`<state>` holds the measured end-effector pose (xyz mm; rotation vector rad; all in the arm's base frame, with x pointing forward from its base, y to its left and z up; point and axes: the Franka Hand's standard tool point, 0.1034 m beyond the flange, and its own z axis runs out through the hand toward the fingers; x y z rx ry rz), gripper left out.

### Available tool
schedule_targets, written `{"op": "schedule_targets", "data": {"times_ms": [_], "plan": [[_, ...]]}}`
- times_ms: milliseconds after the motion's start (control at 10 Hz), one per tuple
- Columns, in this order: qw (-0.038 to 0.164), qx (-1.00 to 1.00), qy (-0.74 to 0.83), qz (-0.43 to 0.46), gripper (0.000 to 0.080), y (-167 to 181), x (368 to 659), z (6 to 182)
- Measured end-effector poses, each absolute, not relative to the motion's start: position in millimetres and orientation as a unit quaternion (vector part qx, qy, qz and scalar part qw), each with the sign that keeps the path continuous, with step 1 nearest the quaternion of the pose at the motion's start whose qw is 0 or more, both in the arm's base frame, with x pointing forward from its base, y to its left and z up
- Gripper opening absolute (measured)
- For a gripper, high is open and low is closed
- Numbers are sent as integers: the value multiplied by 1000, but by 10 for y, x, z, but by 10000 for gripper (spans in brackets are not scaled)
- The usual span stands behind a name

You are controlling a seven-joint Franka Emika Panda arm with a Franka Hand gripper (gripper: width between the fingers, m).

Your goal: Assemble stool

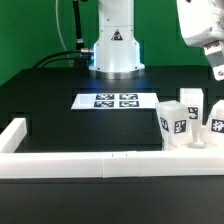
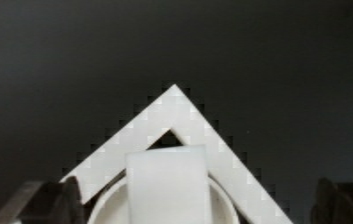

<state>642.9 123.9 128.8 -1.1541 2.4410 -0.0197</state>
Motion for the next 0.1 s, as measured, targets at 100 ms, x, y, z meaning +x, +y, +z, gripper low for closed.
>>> {"op": "schedule_targets", "data": {"times_ms": [100], "plan": [[215,-418,883,-6,649,1238,6418,1245]]}}
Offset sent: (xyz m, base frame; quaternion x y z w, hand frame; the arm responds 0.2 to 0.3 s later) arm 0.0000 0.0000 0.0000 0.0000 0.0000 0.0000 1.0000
